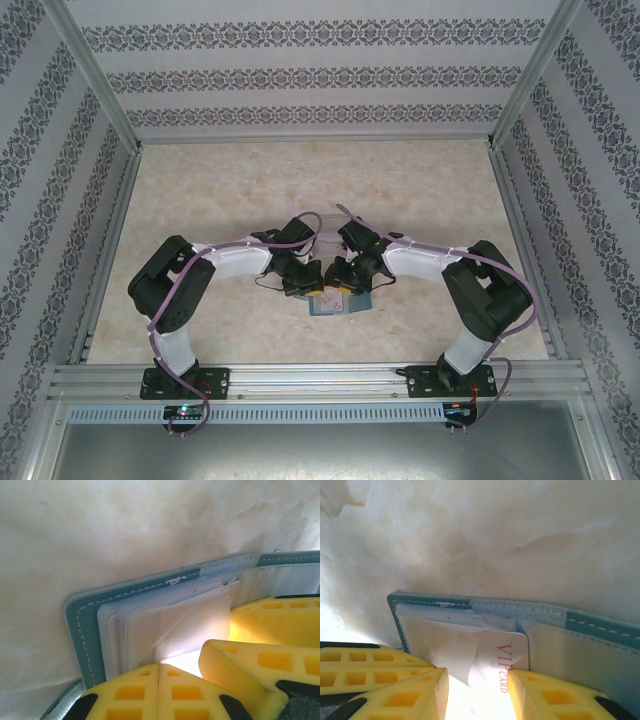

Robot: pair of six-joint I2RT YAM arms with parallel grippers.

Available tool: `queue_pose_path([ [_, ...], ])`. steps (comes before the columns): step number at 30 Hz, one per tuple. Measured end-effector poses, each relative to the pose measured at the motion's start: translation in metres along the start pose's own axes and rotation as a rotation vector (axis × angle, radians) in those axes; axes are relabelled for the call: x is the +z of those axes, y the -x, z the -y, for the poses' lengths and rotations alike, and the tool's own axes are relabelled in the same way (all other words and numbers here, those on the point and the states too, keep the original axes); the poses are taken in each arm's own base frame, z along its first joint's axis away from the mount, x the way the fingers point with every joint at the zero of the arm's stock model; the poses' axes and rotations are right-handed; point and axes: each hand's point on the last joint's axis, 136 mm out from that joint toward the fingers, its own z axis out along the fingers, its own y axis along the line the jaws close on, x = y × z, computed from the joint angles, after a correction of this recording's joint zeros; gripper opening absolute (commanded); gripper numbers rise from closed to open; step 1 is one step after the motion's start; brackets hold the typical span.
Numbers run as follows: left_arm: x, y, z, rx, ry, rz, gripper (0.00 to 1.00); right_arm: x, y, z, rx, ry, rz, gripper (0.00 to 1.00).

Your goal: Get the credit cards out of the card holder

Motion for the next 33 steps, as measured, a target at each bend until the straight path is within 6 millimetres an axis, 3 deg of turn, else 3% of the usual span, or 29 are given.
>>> queue_pose_path([
  [14,-0.001,0.000,0.003,0.003,-0.006,-0.005,0.00,-0.012,0.001,0.012,0.008,-0.068,0.042,0.30],
  [23,-0.008,0.006,0.019,0.030,-0.024,0.010,0.00,-0.012,-0.004,0.019,0.013,-0.082,0.038,0.31],
  [33,-0.005,-0.001,0.032,0.063,-0.036,-0.012,0.00,-0.028,-0.004,0.013,0.003,-0.047,0.072,0.30],
])
